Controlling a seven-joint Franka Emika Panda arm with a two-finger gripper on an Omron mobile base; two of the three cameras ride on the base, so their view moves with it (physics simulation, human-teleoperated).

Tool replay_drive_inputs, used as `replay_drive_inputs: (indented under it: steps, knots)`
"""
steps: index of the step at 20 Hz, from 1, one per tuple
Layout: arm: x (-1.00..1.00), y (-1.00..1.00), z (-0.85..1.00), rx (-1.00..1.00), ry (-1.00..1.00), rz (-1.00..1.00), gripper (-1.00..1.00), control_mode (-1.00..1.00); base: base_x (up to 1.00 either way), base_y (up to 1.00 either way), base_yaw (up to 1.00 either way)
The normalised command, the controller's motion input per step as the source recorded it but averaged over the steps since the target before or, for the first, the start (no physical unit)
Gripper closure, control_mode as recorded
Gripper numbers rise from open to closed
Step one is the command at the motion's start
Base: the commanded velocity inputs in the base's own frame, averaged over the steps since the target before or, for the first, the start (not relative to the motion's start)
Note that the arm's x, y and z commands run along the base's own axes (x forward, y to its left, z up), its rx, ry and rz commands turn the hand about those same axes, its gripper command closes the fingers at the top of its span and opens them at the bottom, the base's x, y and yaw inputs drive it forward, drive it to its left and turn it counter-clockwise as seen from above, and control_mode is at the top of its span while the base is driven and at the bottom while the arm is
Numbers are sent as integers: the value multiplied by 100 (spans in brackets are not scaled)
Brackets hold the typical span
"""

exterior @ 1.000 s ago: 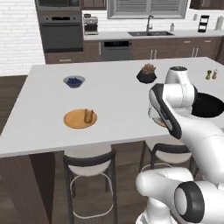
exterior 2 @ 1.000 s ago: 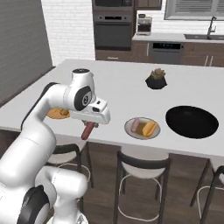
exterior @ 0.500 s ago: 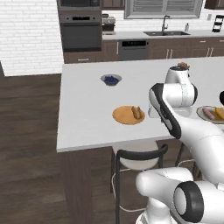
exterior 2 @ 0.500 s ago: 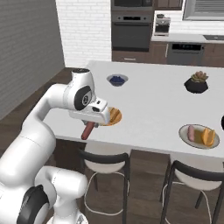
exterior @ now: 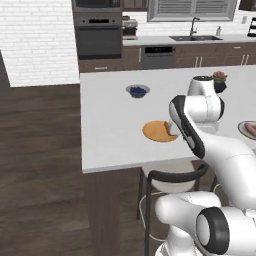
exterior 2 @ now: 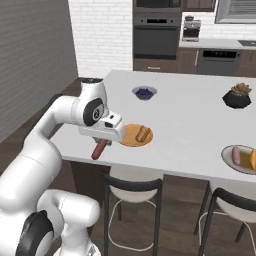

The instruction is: Place one bun and one sausage from the bowl on each plate.

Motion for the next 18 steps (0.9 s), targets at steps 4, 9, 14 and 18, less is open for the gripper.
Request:
replay_drive_inputs:
  steps: [4,9,14,18]
  knots:
    - [0,0,0,0,0,0,100,100,54,0,0]
    - [0,0,0,0,0,0,100,100,51,0,1]
    - [16,1,-3,0,0,0,100,-100,49,1,1]
    - [98,16,-16,0,0,0,100,-100,0,0,0]
